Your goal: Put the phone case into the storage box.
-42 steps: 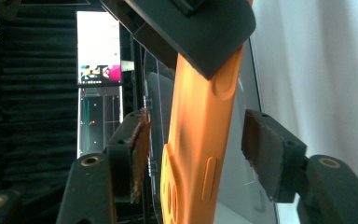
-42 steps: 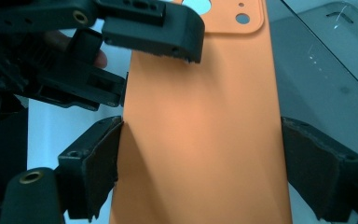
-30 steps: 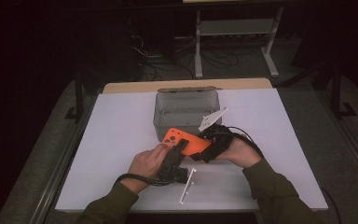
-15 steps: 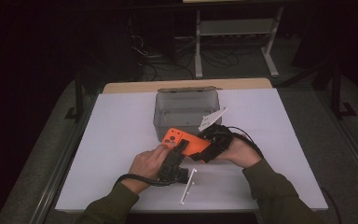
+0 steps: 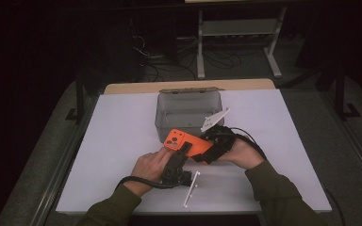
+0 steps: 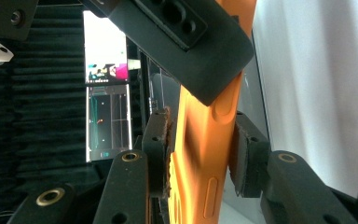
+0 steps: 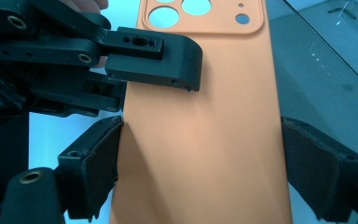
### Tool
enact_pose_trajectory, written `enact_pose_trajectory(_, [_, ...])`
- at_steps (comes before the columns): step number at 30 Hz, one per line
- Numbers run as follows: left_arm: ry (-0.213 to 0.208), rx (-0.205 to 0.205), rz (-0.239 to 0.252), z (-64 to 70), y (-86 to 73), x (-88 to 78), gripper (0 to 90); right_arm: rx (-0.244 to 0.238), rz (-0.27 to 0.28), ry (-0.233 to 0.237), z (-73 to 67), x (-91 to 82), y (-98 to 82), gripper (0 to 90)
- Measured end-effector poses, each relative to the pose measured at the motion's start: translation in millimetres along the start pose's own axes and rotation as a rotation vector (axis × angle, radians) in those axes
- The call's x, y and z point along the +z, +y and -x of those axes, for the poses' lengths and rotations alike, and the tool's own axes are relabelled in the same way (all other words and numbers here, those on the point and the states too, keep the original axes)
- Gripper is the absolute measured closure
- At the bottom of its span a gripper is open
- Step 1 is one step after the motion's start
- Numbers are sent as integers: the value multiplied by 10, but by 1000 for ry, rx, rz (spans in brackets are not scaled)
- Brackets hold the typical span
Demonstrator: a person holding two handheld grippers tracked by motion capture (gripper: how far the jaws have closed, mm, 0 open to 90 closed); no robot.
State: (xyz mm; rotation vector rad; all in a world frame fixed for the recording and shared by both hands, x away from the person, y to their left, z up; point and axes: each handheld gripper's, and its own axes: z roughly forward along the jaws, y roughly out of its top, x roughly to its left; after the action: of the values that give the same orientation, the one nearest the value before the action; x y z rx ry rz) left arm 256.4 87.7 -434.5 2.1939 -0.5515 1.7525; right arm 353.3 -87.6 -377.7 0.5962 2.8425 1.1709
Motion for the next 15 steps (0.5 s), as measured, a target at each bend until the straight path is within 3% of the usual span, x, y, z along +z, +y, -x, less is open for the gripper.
enact_pose_trajectory(15, [-4,11,-2,9,9,-5,693,6,-4,4,6,11,-3,156])
